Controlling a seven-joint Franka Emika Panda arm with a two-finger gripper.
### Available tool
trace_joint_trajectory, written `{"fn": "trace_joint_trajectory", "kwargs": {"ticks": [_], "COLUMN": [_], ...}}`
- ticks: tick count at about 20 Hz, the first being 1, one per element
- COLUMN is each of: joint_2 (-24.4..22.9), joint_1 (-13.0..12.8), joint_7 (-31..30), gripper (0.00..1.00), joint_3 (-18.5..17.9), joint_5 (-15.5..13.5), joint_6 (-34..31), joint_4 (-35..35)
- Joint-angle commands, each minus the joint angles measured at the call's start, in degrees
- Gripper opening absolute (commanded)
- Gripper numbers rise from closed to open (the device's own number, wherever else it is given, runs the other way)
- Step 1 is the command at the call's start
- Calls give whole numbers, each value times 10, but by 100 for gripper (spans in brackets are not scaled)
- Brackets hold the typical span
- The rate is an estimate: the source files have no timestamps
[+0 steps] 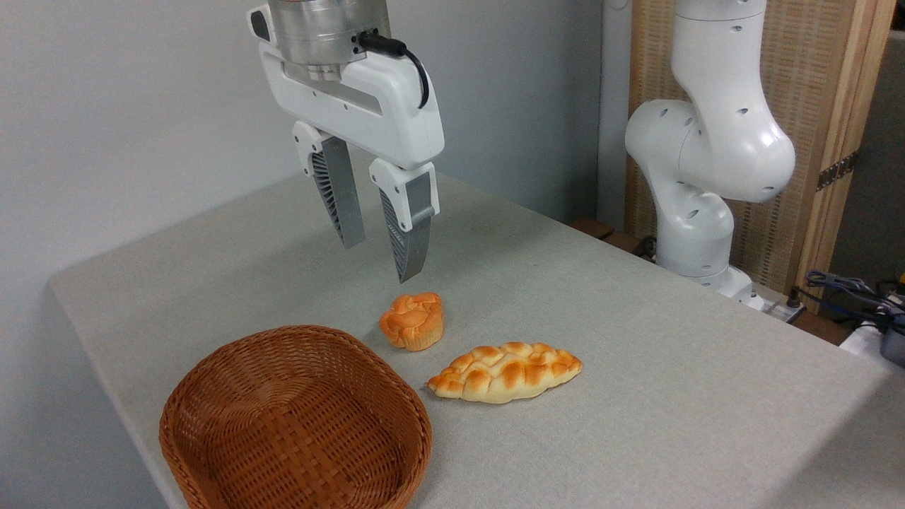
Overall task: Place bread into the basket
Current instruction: 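Lower the open gripper down onto the small round bun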
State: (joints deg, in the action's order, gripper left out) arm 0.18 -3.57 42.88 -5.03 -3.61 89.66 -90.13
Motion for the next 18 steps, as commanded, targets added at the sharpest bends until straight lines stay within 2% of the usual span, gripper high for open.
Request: {"fn": "trace_joint_trajectory", "kwargs": {"ticks": [1, 7, 11, 14, 18], "joint_2": [-3, -13, -58, -78, -88], "joint_1": [1, 1, 0, -16, -54], "joint_7": [-2, -1, 4, 7, 7], "gripper": [100, 100, 100, 100, 100], "joint_3": [-3, 2, 33, 63, 75], "joint_5": [-10, -11, -11, -11, -5], "joint_6": [7, 8, 41, 88, 175], "joint_4": [-4, -22, -111, -180, -267]}}
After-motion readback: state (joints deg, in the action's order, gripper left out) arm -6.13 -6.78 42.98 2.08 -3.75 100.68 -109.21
